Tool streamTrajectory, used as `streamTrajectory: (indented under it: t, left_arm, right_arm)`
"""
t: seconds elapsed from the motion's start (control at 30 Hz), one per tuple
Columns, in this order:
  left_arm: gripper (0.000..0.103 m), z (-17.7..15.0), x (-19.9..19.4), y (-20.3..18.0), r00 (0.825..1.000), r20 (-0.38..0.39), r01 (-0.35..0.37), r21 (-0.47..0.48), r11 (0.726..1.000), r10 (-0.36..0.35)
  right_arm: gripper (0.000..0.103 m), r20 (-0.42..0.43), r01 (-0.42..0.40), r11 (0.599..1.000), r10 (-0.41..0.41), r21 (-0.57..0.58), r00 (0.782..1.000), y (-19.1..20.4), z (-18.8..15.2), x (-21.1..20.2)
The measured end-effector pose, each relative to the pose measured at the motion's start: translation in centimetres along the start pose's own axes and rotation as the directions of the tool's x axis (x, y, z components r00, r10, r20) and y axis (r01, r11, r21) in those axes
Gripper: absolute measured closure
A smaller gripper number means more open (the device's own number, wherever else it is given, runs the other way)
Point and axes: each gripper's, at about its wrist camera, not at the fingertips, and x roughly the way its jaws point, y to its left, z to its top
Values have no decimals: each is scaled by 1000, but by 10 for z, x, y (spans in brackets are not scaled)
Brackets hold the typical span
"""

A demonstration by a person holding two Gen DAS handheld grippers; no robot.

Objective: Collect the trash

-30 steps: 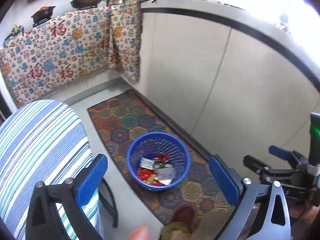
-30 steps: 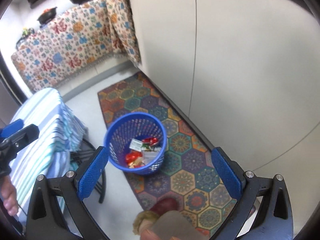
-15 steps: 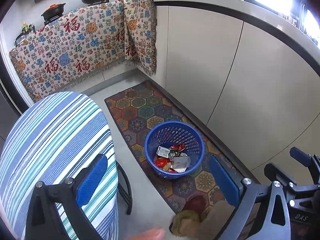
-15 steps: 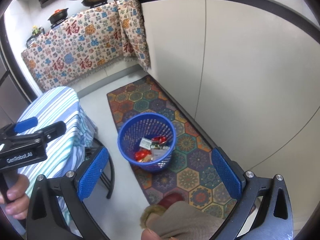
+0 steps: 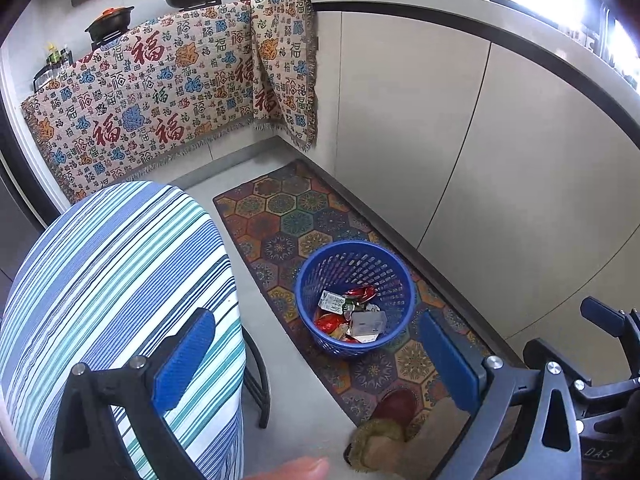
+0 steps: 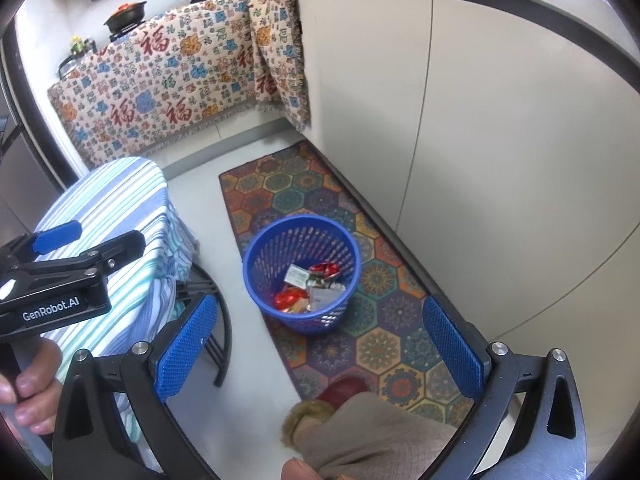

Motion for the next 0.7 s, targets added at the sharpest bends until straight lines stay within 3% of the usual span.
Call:
streamTrajectory:
  t: [0.7]
  left_arm:
    - [0,-3,0,4,1000,-9,7,8,1000,-7]
  right_arm:
    - [0,-7,-9,1000,9,9,1000,-3,-1,2]
